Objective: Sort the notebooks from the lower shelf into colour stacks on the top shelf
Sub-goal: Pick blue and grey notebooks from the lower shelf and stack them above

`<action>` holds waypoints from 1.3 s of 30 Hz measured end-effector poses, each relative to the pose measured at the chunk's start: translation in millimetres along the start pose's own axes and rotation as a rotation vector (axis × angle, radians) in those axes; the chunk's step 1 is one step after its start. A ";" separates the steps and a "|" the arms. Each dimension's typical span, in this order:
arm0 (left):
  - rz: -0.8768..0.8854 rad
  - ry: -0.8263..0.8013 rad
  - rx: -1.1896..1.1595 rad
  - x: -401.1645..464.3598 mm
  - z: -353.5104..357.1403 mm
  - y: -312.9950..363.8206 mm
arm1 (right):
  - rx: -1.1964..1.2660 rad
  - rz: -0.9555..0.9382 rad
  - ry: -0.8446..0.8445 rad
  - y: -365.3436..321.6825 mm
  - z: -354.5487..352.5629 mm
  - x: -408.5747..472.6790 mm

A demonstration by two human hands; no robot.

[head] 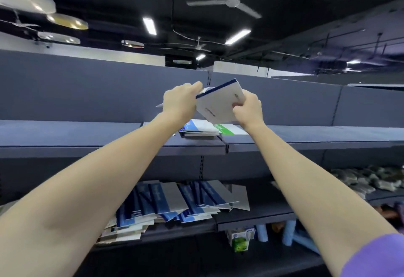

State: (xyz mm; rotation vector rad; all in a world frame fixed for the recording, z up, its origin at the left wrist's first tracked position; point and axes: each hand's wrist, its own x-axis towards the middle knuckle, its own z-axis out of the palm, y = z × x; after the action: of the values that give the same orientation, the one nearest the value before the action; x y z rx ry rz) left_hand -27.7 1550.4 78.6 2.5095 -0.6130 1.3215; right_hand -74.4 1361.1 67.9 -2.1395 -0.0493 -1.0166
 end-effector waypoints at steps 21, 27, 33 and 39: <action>-0.228 -0.073 0.091 13.8 62.1 -64.9 | -0.597 -0.231 -0.472 75.5 142.9 51.2; -0.224 -0.086 0.129 15.2 76.8 -69.1 | -0.499 -0.211 -0.654 91.1 156.9 62.1; -0.249 -0.082 0.127 16.8 96.8 -59.4 | -0.538 -0.305 -0.518 103.3 163.8 53.1; -0.209 -0.098 0.160 19.9 109.6 -43.5 | -0.399 -0.301 -0.378 107.7 159.6 52.1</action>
State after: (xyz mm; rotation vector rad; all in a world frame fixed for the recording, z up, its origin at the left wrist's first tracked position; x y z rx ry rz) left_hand 82.3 1540.5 32.7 2.6914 -0.2622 1.2212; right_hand 100.7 1373.2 -26.8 -2.7304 -0.3893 -0.8187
